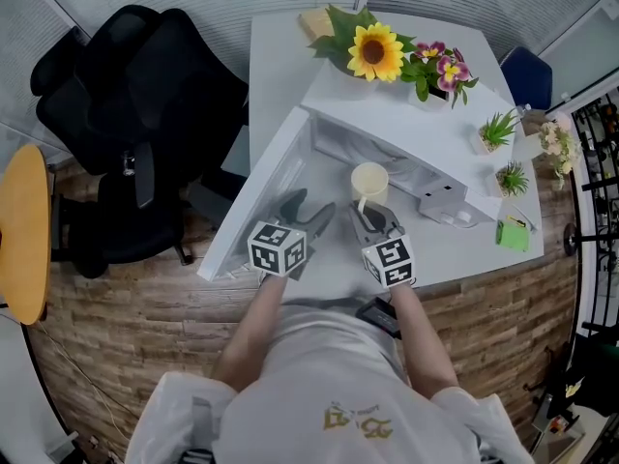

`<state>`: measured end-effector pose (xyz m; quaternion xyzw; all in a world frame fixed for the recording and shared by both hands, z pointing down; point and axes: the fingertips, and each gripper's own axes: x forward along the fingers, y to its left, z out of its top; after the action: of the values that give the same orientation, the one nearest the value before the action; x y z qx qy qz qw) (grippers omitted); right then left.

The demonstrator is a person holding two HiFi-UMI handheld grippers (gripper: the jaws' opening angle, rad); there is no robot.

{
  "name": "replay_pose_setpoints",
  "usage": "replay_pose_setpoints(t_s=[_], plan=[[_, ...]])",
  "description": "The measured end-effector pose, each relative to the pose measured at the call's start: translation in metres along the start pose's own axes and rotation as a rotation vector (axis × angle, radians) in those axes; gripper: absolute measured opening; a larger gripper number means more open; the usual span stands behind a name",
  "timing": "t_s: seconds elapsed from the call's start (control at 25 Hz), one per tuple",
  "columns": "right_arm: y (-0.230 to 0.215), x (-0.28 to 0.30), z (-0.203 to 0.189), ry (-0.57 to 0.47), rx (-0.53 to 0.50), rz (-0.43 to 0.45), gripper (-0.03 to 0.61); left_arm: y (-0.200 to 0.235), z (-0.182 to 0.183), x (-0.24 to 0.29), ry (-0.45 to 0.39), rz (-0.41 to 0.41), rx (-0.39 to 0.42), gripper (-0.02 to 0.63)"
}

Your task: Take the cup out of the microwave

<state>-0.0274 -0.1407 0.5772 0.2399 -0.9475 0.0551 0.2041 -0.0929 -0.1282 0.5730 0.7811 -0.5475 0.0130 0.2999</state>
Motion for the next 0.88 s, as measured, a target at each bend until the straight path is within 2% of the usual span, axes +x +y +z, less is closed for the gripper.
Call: replay_pose_setpoints(t_s=[0.88], plan=[[0.036,0.017,-0.023,0.004,0.038,0.226,0.04,0.014,-0.022,-0.007,0.035,0.041,-0.026,0.305]])
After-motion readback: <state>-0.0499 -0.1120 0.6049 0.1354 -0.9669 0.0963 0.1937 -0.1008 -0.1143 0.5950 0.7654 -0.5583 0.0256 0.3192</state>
